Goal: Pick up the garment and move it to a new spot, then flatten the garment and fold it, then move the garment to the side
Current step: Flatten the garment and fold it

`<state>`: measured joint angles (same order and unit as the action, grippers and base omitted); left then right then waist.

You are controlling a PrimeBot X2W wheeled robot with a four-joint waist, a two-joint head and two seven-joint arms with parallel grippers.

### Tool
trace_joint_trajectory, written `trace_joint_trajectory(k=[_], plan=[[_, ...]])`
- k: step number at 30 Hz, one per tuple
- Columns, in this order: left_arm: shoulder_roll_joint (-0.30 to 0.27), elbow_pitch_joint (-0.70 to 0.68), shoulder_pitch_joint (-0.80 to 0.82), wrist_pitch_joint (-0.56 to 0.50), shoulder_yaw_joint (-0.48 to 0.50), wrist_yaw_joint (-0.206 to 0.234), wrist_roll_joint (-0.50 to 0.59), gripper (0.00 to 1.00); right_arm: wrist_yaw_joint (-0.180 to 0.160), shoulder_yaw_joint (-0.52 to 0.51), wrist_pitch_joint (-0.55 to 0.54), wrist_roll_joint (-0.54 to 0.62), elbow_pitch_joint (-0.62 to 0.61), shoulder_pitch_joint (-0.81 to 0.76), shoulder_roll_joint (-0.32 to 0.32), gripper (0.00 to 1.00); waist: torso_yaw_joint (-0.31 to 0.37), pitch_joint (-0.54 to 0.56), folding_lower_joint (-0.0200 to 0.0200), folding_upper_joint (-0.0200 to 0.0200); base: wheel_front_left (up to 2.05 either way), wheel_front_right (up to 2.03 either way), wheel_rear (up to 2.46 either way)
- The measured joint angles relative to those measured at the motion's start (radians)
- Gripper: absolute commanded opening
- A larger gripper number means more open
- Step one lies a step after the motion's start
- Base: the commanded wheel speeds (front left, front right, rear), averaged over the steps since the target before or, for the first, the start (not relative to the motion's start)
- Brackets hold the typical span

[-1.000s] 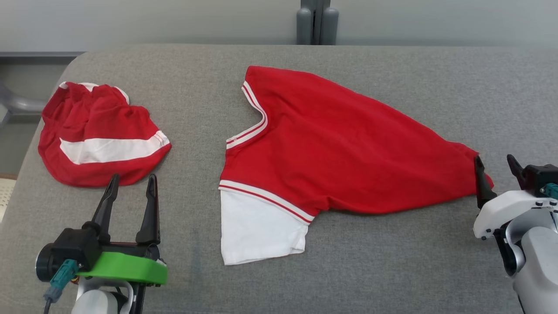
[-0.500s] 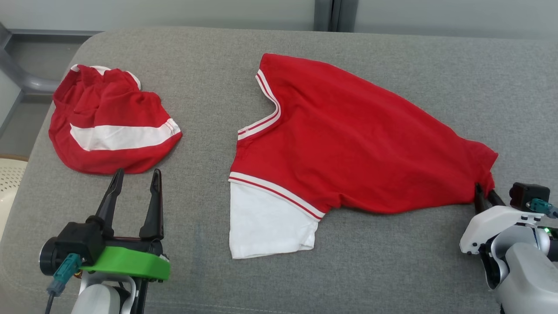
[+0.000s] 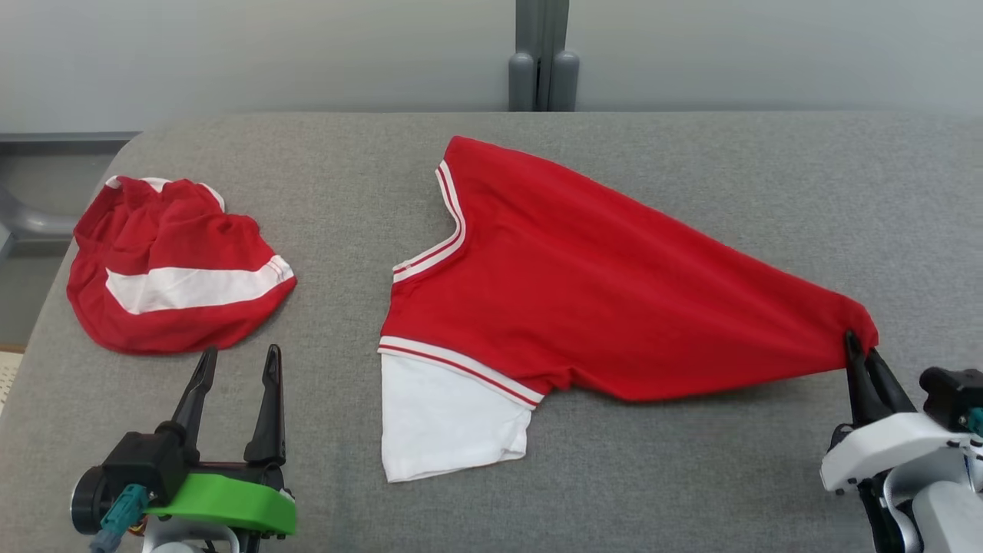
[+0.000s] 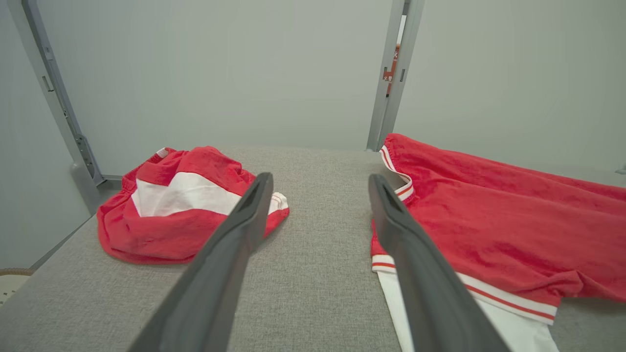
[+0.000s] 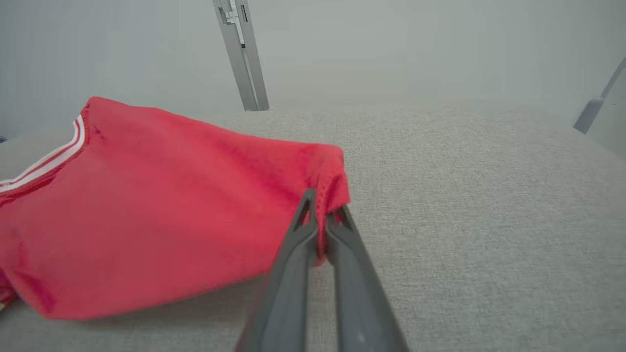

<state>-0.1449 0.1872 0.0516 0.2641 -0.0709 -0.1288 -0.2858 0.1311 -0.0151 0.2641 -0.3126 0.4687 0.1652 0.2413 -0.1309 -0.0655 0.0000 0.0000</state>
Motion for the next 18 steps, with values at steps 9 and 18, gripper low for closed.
trace_joint_trajectory(k=[9,18], plan=[[0.009,-0.004,-0.016,0.000,0.000,0.000,0.005,1.00,0.001,-0.078,-0.070,-0.040,-0.233,-0.176,0.008,0.00,0.037,0.030,0.0000,0.0000,0.00,0.00,0.00],[0.016,0.006,0.000,0.000,-0.033,0.000,0.001,1.00,0.000,-0.019,-0.126,0.027,-0.233,-0.018,0.030,0.00,0.002,0.012,0.0000,0.0000,0.00,0.00,0.00]])
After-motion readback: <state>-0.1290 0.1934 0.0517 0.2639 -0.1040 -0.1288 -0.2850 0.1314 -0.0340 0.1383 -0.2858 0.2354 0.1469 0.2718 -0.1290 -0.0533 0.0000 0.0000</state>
